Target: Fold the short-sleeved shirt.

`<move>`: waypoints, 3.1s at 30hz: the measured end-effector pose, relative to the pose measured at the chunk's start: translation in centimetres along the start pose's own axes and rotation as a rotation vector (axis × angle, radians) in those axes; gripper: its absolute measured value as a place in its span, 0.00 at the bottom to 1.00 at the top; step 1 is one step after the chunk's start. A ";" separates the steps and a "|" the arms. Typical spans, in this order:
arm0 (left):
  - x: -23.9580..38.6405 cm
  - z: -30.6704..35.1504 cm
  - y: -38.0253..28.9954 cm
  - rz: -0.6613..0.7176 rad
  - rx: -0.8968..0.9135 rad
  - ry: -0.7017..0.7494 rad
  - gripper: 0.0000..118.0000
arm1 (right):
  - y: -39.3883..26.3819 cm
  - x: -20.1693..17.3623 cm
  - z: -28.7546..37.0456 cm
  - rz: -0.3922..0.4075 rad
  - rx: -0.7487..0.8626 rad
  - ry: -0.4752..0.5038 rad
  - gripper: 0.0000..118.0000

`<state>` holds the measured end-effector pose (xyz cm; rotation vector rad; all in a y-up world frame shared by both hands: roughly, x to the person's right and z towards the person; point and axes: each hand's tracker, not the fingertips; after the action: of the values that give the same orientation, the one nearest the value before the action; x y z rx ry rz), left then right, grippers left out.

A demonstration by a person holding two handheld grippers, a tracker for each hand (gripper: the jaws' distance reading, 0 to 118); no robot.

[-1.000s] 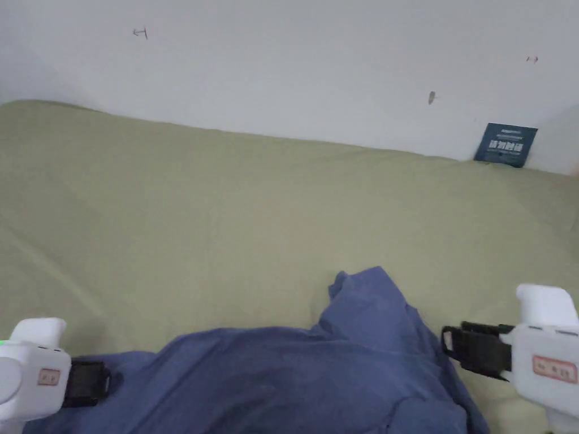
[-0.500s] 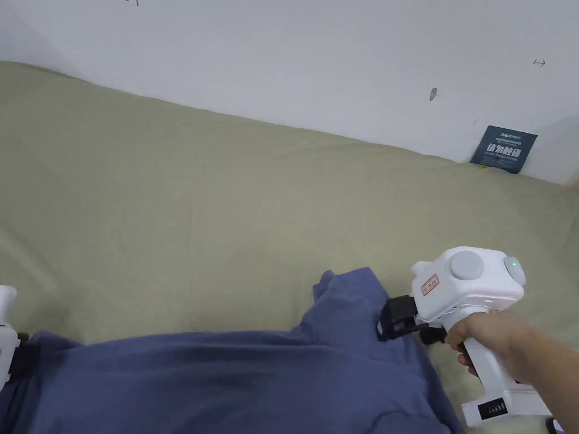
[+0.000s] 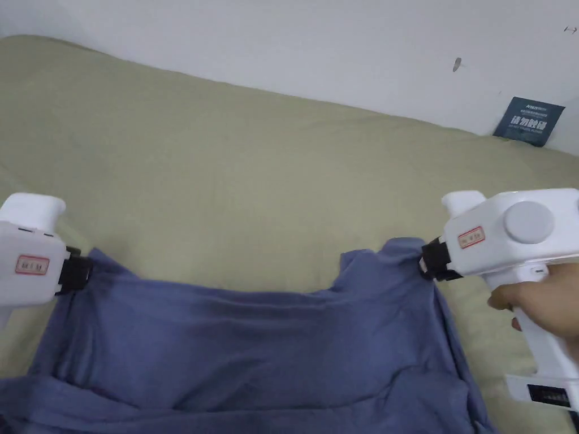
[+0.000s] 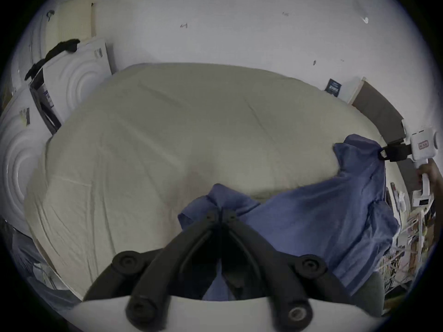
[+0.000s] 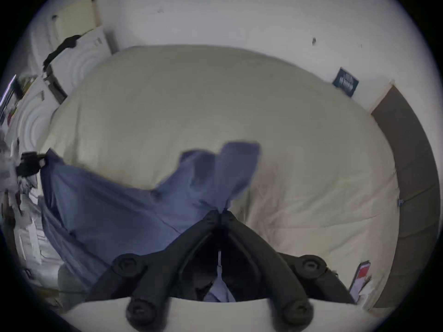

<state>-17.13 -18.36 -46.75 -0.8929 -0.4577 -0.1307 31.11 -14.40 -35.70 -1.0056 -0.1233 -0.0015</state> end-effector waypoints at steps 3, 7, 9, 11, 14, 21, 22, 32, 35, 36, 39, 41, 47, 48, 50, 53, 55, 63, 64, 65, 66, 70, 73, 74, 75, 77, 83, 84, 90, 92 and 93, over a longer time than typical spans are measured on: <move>0.2 2.7 -0.5 -0.031 0.021 -0.024 0.00 | -2.1 -1.2 4.8 0.003 0.047 0.025 0.01; 0.0 6.0 -2.3 -0.060 0.037 -0.066 0.00 | -6.0 -1.2 9.3 0.004 0.087 0.047 0.01; -0.2 8.0 -3.9 -0.097 0.108 -0.082 0.00 | -8.5 -0.8 11.1 -0.025 0.109 0.048 0.01; -0.6 9.7 -5.5 -0.099 0.091 -0.087 0.00 | -11.1 -0.6 12.7 -0.048 0.102 0.065 0.01; -0.4 11.5 -8.4 -0.095 0.003 -0.041 0.00 | -15.2 -0.8 14.2 -0.104 0.064 0.045 0.01; 1.3 12.7 -15.4 -0.067 -0.155 -0.044 0.00 | -23.5 -2.5 13.7 -0.210 -0.101 0.070 0.01; 1.3 12.6 -16.2 -0.054 -0.183 -0.046 0.00 | -24.2 -2.5 13.4 -0.213 -0.108 0.063 0.01; -1.5 9.5 -19.2 0.051 -0.229 0.003 0.61 | -26.8 0.5 9.8 -0.393 -0.162 0.010 0.25; -2.7 11.7 -19.0 0.160 -0.163 -0.056 0.78 | -26.3 0.5 11.9 -0.416 -0.106 -0.028 0.62; -2.8 12.8 -18.6 0.200 -0.134 -0.064 0.78 | -25.9 0.3 13.0 -0.399 -0.058 -0.032 0.62; -0.6 15.2 -15.5 0.156 -0.029 -0.012 0.77 | -23.9 -1.2 15.8 -0.391 0.044 -0.063 0.62; 2.9 16.5 -13.4 0.063 0.053 -0.048 0.77 | -22.1 -3.2 16.7 -0.372 0.103 -0.056 0.62; 13.5 14.9 -10.9 -0.052 0.121 -0.059 0.31 | -19.6 -10.8 16.2 -0.222 0.180 -0.108 0.44; 14.9 14.0 -11.3 -0.065 0.124 -0.070 0.08 | -19.7 -12.0 15.9 -0.214 0.172 -0.109 0.28; 18.2 13.7 -12.2 -0.086 0.136 -0.047 0.00 | -20.2 -14.1 15.1 -0.192 0.187 -0.121 0.04; 22.2 13.5 -14.6 -0.105 0.167 -0.039 0.00 | -22.0 -16.8 14.0 -0.173 0.211 -0.152 0.01; 24.0 13.5 -16.1 -0.099 0.156 -0.045 0.00 | -23.6 -17.9 13.2 -0.177 0.214 -0.153 0.01; 24.8 14.1 -20.7 -0.077 0.089 -0.043 0.00 | -27.4 -20.1 13.6 -0.189 0.210 -0.153 0.01; 24.5 13.9 -20.8 -0.072 0.088 -0.033 0.00 | -27.3 -20.2 13.6 -0.180 0.209 -0.157 0.01; 24.3 14.0 -20.8 -0.060 0.089 -0.024 0.00 | -27.0 -20.3 13.6 -0.178 0.210 -0.156 0.01; 24.1 14.0 -20.6 -0.056 0.084 -0.022 0.00 | -26.8 -20.3 13.7 -0.178 0.212 -0.154 0.01; 23.3 14.3 -20.2 -0.044 0.101 0.004 0.00 | -26.1 -20.4 14.2 -0.177 0.236 -0.153 0.01; 21.1 14.7 -18.7 -0.013 0.094 -0.040 0.00 | -25.3 -20.1 15.3 -0.174 0.251 -0.132 0.01; 19.7 15.0 -18.0 -0.006 0.103 -0.053 0.00 | -25.1 -19.8 15.7 -0.171 0.261 -0.124 0.01; 17.9 15.5 -17.2 0.019 0.132 -0.061 0.00 | -25.0 -19.4 16.2 -0.171 0.275 -0.120 0.01; 13.2 16.4 -15.7 0.100 0.179 -0.005 0.00 | -24.7 -18.6 17.0 -0.182 0.297 -0.123 0.01; -2.2 15.2 -14.3 0.165 0.129 -0.168 0.00 | -24.3 -16.7 16.7 -0.218 0.270 -0.109 0.01; -4.1 14.5 -15.1 0.207 0.118 -0.232 0.05 | -24.3 -16.5 16.6 -0.224 0.261 -0.104 0.01; -9.1 10.7 -19.9 0.470 0.066 -0.458 1.00 | -24.3 -15.7 16.6 -0.249 0.230 -0.084 0.01; -8.7 10.1 -21.1 0.500 0.040 -0.469 1.00 | -24.2 -15.5 16.8 -0.248 0.223 -0.083 0.01; -8.5 9.6 -21.6 0.487 0.040 -0.474 1.00 | -24.2 -15.4 16.9 -0.250 0.220 -0.084 0.01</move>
<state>-34.32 -25.10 -29.69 -0.9722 -0.6636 0.5447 12.66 -14.01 -8.00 -0.7654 -0.3186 -0.1710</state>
